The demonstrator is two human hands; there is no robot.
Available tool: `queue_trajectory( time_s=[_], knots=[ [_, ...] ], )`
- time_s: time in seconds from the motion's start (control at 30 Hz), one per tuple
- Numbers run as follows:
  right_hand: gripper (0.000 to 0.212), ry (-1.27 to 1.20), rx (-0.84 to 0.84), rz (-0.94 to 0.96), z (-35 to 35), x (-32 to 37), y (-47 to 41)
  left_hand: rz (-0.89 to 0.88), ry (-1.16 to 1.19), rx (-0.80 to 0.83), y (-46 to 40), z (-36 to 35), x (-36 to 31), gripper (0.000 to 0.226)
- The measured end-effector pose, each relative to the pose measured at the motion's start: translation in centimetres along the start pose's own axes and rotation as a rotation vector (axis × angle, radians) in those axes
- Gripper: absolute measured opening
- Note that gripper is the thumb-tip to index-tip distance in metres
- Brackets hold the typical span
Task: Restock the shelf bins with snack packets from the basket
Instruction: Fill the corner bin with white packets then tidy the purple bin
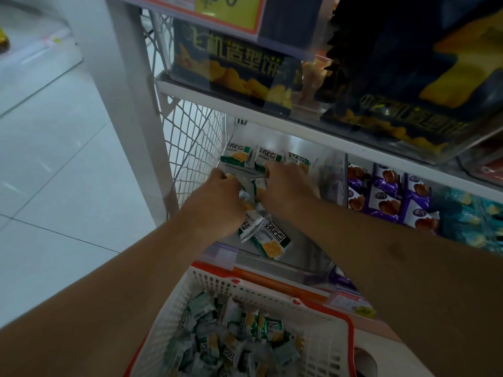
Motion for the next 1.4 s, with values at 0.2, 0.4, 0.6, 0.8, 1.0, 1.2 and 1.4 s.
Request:
queue_trajectory(
  time_s=[0.2, 0.4, 0.6, 0.8, 1.0, 1.2, 1.4],
  knots=[
    [0.041, 0.065, -0.025, 0.143, -0.6, 1.2, -0.1, 0.024, 0.084, 0.012, 0.3, 0.2, 0.2, 0.05],
    [0.043, 0.032, -0.032, 0.112, -0.6, 0.9, 0.3, -0.033, -0.051, 0.096, -1.3, -1.3, 0.0, 0.031],
    [0.056, 0.091, -0.02, 0.057, 0.2, 0.0, 0.6, -0.135, -0.195, -0.118, -1.4, -0.8, -1.3, 0.055],
    [0.04, 0.115, -0.067, 0.068, 0.4, 0.0, 1.1, 0.006, -0.044, -0.016, -0.8, -1.7, -2.0, 0.07],
    [0.04, 0.087, -0.083, 0.058, 0.0, 0.2, 1.1, 0.018, -0.08, 0.069, -0.8, -1.7, -1.5, 0.067],
    [0.043, 0.009, -0.071, 0.08, -0.8, 0.5, 0.9, -0.066, -0.141, 0.054, -1.0, -0.9, -1.2, 0.055],
    [0.051, -0.076, 0.001, 0.154, -0.9, 0.9, 0.6, -0.138, -0.1, 0.042, -1.6, -0.7, -0.4, 0.057]
  ],
)
Point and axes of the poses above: each hand's wrist, its own y-axis away from the middle knuckle, its own z-axis out of the back of the hand, x = y × z, the point moved 3 cm from there along -y, towards the middle knuckle, and after that the axes turned 1 degree about -y, right-handed, at the moved point
